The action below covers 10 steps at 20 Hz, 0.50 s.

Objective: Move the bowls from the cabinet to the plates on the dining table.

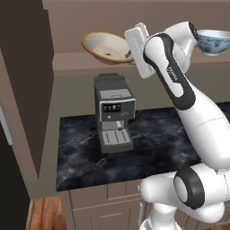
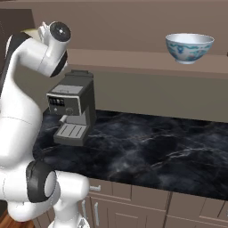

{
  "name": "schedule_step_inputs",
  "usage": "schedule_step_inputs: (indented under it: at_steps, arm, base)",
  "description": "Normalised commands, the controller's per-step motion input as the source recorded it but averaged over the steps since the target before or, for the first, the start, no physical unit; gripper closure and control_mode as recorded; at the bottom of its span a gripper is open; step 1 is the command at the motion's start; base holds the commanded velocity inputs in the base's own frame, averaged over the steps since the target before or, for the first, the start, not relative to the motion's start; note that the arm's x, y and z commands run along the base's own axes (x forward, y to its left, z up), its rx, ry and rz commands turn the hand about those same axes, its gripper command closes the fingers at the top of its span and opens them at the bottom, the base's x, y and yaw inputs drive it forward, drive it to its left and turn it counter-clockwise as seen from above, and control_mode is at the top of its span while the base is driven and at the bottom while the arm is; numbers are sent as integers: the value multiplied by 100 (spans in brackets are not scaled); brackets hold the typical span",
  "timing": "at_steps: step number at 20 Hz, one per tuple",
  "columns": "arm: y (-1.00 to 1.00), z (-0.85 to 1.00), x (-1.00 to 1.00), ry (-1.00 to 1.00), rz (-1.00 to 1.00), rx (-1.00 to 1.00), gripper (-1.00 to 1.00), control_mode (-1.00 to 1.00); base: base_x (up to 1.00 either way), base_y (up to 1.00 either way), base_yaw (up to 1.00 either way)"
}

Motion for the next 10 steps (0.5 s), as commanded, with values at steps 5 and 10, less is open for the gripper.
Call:
schedule_step_inputs:
  at_steps: [5,10]
  arm:
    - [-36,13,-56,8,0,5,100,-100]
    - [-25,-8,-62,1,0,0,100,-100]
  base:
    - [0,0,0]
    - [0,0,0]
